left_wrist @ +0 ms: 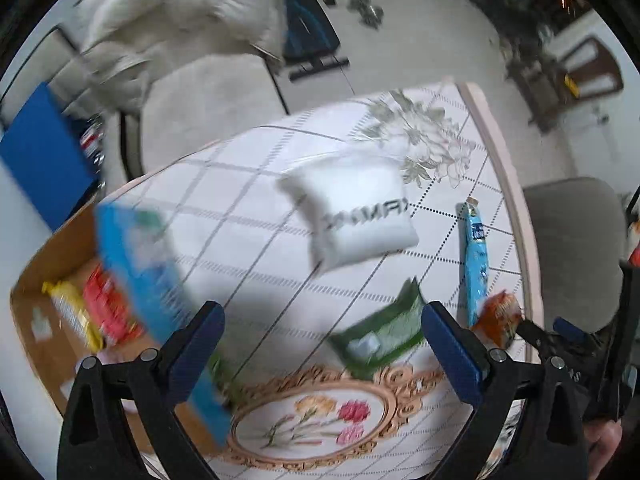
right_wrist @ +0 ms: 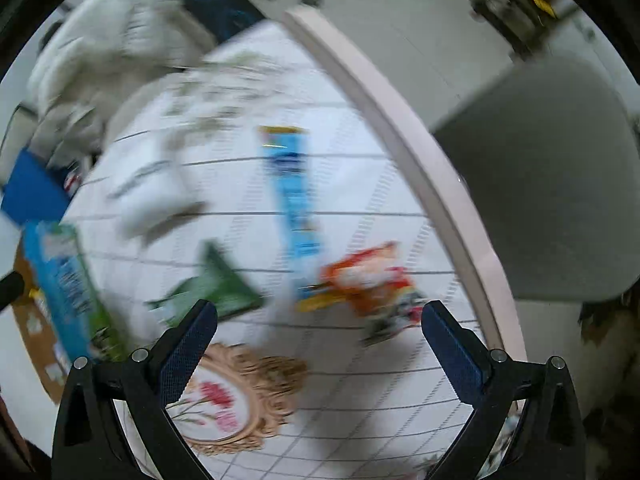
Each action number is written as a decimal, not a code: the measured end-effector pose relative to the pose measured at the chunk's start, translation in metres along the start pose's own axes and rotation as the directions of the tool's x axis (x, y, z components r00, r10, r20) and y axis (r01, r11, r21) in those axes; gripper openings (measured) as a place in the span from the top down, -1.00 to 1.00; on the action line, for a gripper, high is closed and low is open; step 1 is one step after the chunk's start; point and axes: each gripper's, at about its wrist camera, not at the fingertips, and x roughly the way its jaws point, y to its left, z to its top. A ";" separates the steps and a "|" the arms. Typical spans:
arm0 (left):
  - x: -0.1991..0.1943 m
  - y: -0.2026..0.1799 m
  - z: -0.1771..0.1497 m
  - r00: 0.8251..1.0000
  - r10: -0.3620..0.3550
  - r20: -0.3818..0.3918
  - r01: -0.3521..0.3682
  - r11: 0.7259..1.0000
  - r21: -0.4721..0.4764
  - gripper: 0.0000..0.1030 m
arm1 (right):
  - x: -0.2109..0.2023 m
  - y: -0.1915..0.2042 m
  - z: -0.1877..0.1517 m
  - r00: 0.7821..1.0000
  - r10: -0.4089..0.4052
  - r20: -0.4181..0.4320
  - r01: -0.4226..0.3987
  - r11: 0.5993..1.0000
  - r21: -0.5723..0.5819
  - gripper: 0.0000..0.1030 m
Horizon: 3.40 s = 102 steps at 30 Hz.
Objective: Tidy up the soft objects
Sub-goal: 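Grasp the white NMAX bag with the left tool while the right grasps the orange snack bag, then place the NMAX bag and orange snack bag into the box, open both tools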
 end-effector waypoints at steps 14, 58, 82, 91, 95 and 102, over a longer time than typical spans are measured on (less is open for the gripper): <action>0.134 -0.035 0.078 0.964 0.048 -0.261 -0.055 0.998 -0.020 -0.96 | 0.070 -0.038 0.013 0.988 0.031 -0.150 -0.036 0.999 -0.031 -0.95; -0.022 0.359 -0.130 0.943 0.321 -0.091 -0.333 0.889 -0.313 -0.47 | 0.003 0.450 -0.173 0.985 0.159 -0.065 -0.167 0.789 -0.592 0.15; 0.022 0.397 -0.140 0.983 0.108 -0.148 -0.157 0.910 -0.383 -0.80 | 0.092 0.461 -0.179 0.976 -0.027 -0.215 -0.108 0.800 -0.590 -0.90; -0.031 0.372 -0.171 0.992 0.122 0.028 -0.102 0.919 -0.381 -0.99 | 0.056 0.456 -0.196 0.993 -0.013 -0.116 -0.064 0.772 -0.633 -1.00; -0.054 0.352 -0.190 0.988 0.118 0.104 -0.069 0.919 -0.387 -0.99 | 0.029 0.443 -0.206 1.000 0.005 -0.025 -0.020 0.769 -0.638 -1.00; -0.089 0.317 -0.243 0.964 0.144 0.223 -0.045 0.917 -0.397 -0.99 | -0.023 0.412 -0.221 0.989 0.056 0.140 0.043 0.783 -0.621 -1.00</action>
